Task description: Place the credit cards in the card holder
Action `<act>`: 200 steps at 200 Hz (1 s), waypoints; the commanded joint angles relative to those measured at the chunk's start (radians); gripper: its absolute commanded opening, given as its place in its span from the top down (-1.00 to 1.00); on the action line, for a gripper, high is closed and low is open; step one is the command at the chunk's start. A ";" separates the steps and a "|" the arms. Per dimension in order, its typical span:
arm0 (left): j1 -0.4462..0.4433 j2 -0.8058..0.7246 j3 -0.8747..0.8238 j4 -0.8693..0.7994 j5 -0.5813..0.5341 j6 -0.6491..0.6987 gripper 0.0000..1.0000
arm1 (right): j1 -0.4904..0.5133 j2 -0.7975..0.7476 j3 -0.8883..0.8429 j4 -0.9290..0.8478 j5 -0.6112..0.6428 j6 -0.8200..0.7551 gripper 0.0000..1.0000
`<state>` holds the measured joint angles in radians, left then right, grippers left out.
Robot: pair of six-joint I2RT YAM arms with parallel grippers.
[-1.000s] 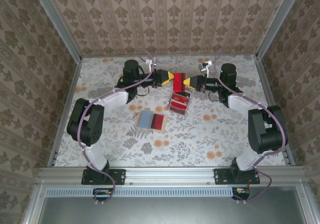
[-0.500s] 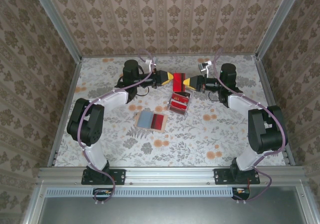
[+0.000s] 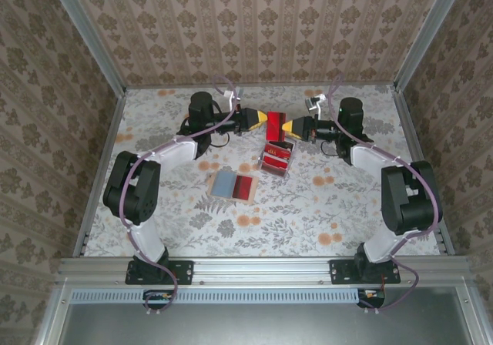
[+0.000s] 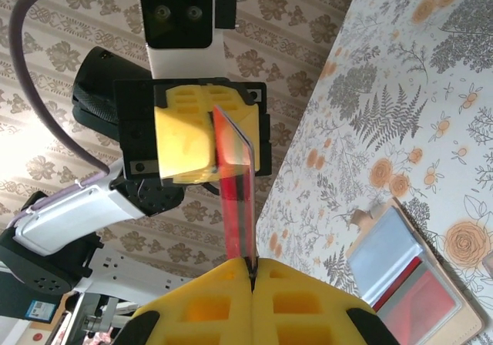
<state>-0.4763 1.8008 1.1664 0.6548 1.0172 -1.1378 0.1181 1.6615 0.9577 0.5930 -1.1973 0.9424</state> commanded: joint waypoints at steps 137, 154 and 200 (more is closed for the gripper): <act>-0.019 0.038 0.016 0.070 0.001 -0.013 1.00 | 0.046 0.100 0.092 0.016 0.037 0.037 0.84; -0.018 0.031 0.016 -0.004 -0.013 0.038 1.00 | 0.048 0.090 0.086 0.039 0.031 0.053 0.83; -0.019 0.044 -0.005 0.016 -0.029 0.027 1.00 | 0.047 0.072 0.072 0.045 0.037 0.056 0.72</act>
<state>-0.4656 1.8378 1.1664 0.6899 0.9565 -1.1442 0.1421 1.7561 1.0187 0.5808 -1.1812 0.9924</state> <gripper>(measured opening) 0.048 0.133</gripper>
